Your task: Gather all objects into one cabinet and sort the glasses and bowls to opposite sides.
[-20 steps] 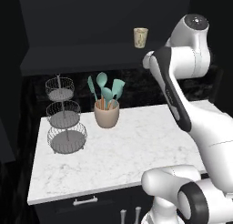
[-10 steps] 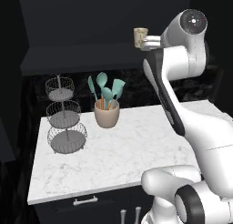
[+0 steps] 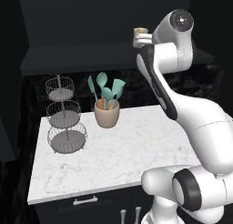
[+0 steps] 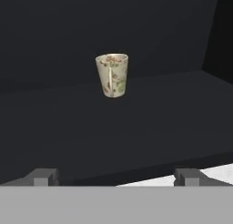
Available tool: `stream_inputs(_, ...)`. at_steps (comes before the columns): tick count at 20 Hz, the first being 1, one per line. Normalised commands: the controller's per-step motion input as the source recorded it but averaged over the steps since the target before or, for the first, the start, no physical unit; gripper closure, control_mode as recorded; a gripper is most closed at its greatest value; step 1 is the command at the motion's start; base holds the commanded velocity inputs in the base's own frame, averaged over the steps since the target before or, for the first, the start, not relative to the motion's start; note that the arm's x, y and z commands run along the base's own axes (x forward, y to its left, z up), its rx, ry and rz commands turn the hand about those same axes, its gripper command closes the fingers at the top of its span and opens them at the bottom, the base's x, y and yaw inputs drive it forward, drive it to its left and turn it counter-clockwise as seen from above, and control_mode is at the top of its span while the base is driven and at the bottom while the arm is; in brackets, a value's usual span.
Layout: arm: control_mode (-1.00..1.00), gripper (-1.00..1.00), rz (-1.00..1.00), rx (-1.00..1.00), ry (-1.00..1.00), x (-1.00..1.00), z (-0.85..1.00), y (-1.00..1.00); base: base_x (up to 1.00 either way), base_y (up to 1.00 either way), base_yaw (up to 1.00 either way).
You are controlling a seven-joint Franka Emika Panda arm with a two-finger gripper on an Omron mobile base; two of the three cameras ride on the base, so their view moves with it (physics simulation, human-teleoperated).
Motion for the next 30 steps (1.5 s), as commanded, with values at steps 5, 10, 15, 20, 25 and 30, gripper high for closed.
stream_inputs(5,-1.00,-1.00,0.02,0.00,0.02,0.36,0.00,0.00,0.00,0.00,0.00)
stream_inputs(10,-1.00,-1.00,0.00,0.00,0.00,0.00,0.00,0.00,0.00,0.00,0.00)
stream_inputs(15,-1.00,-1.00,0.00,0.00,0.00,0.00,0.00,0.00,0.00,0.00,0.00)
stream_inputs(20,-1.00,-1.00,0.00,0.00,0.00,0.10,0.00,0.00,0.00,0.00,0.00)
stream_inputs(25,-1.00,-1.00,0.00,0.00,0.00,0.33,0.08,0.00,0.00,0.00,0.00)
stream_inputs(30,-1.00,-1.00,0.00,0.00,0.00,0.33,0.11,0.00,0.00,0.00,0.00)
